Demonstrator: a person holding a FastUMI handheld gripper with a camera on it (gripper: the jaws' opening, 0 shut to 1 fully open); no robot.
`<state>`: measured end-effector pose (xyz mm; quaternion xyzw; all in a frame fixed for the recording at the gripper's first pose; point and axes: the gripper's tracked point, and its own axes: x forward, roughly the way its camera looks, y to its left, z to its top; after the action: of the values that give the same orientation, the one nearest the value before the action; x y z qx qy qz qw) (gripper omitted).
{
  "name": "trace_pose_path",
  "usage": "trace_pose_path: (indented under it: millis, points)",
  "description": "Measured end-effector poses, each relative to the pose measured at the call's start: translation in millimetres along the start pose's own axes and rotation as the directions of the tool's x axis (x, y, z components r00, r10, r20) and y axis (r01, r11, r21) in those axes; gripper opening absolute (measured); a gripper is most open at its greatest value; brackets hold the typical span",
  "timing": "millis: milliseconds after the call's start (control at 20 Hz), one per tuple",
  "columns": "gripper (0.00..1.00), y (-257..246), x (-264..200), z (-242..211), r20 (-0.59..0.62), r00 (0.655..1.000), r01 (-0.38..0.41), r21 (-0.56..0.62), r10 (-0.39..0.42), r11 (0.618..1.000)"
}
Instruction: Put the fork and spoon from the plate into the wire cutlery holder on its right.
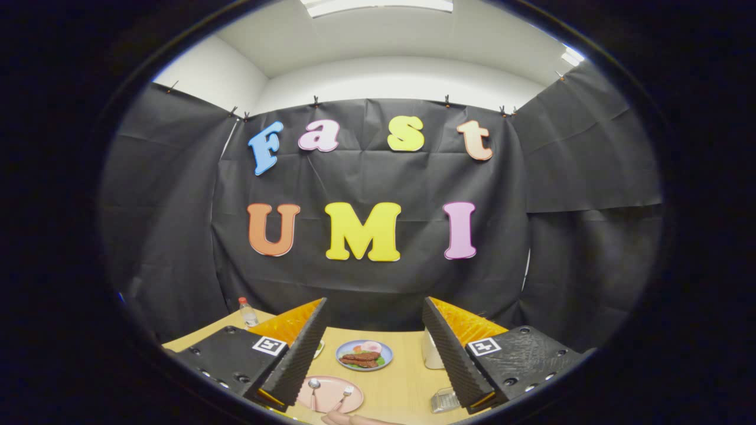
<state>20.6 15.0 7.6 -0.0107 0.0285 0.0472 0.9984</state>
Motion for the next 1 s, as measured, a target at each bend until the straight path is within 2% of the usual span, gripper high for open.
trace_pose_path:
  millis: [250, 550, 800, 1000]
  points:
    - [0.95, 11.6, 24.1, -40.6, -0.07, 0.998, -0.006, -0.016, 0.005, 1.0]
    - [0.96, 34.4, 53.9, -133.5, -0.222, 0.975, -0.024, -0.057, 0.01, 0.998]
    - [0.96, 46.6, 74.1, -214.7, -0.365, 0.931, -0.02, -0.065, -0.005, 0.998]
    - [0.96, 57.5, 87.1, -280.1, -0.484, 0.875, -0.01, -0.07, -0.025, 0.997]
